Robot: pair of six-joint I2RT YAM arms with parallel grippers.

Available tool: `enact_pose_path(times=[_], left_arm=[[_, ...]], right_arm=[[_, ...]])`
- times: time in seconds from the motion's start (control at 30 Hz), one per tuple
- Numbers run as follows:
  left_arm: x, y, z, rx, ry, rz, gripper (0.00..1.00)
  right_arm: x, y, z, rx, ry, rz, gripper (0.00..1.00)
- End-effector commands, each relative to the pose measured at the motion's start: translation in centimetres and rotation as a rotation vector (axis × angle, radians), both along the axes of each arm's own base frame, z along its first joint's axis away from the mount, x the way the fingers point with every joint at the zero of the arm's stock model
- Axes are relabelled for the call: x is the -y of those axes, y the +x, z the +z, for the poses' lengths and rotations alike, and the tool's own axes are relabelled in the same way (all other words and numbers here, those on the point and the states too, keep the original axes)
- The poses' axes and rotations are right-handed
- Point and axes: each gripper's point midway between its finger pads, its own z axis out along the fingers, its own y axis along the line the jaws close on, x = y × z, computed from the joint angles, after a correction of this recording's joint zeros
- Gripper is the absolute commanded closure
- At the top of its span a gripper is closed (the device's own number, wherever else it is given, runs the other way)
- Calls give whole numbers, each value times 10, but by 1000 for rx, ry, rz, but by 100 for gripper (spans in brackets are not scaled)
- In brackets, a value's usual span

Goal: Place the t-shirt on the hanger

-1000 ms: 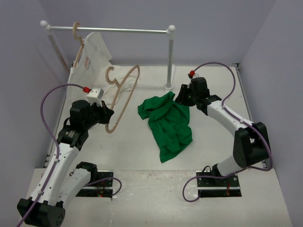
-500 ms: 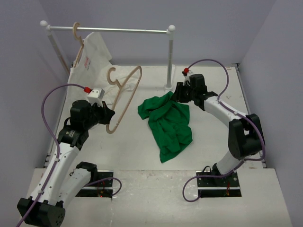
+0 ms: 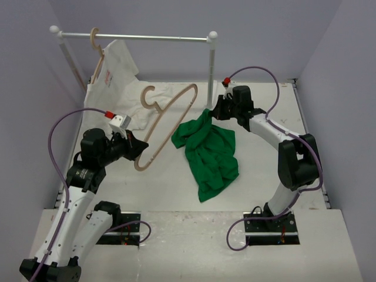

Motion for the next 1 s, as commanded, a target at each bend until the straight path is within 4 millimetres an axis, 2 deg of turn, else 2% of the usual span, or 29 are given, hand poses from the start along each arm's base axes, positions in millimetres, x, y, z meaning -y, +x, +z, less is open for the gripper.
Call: enact_pose_path(times=[0.0, 0.2, 0.33, 0.4, 0.6, 0.8, 0.97], left_arm=[[18, -26, 32, 27, -73, -140, 100], [36, -54, 18, -47, -134, -300, 100], [33, -58, 19, -46, -134, -278, 100], [30, -55, 15, -56, -124, -255, 100], [22, -36, -15, -138, -73, -162, 100], [16, -27, -12, -121, -53, -112, 100], [18, -25, -13, -132, -56, -122, 100]], right_arm=[[-10, 23, 52, 140, 51, 29, 100], [-15, 24, 64, 123, 79, 35, 100], [-7, 28, 64, 100, 43, -11, 100], [-4, 30, 65, 105, 30, -21, 100], [3, 21, 70, 128, 13, -33, 100], [11, 17, 56, 100, -22, -61, 100], [0, 11, 57, 99, 24, -17, 100]])
